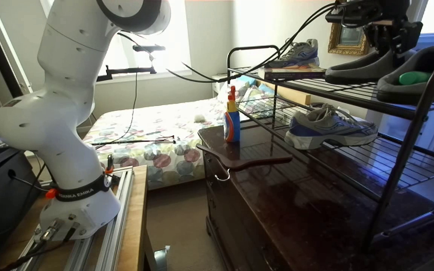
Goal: Put the house shoe on the second shelf
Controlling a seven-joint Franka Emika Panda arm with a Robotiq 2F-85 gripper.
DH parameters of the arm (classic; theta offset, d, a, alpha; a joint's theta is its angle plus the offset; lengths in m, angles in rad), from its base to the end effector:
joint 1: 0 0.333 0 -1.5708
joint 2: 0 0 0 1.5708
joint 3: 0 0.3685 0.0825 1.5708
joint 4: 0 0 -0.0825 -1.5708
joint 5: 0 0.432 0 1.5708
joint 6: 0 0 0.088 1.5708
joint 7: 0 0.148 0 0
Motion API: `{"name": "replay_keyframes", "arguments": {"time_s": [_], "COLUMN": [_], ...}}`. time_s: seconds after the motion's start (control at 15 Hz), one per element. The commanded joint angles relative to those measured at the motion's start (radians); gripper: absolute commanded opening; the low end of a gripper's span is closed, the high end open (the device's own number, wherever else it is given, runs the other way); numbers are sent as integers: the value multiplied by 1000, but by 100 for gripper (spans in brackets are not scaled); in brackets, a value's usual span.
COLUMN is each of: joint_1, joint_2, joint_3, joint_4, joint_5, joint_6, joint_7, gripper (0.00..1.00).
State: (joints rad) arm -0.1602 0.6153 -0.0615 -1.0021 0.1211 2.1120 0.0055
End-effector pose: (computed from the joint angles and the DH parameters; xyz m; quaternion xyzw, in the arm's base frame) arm 0.8477 -0.1627 0.5610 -0.9615 0.1175 -0.2479 0.0155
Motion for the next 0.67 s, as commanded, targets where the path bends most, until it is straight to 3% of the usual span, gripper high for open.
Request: {"name": "replay_keyframes", "arguments": {"time_s": [0.0, 0.13, 0.6], "joint_1": [23, 48, 152], "joint_2": [5, -42, -317], "joint_3": [-31, -56, -69], "joint_4": [-4, -65, -367], "joint_5": [-33, -59, -83], "joint_6": [44, 66, 23], "joint_7": [70, 130, 277], "gripper": [13, 0, 1]}}
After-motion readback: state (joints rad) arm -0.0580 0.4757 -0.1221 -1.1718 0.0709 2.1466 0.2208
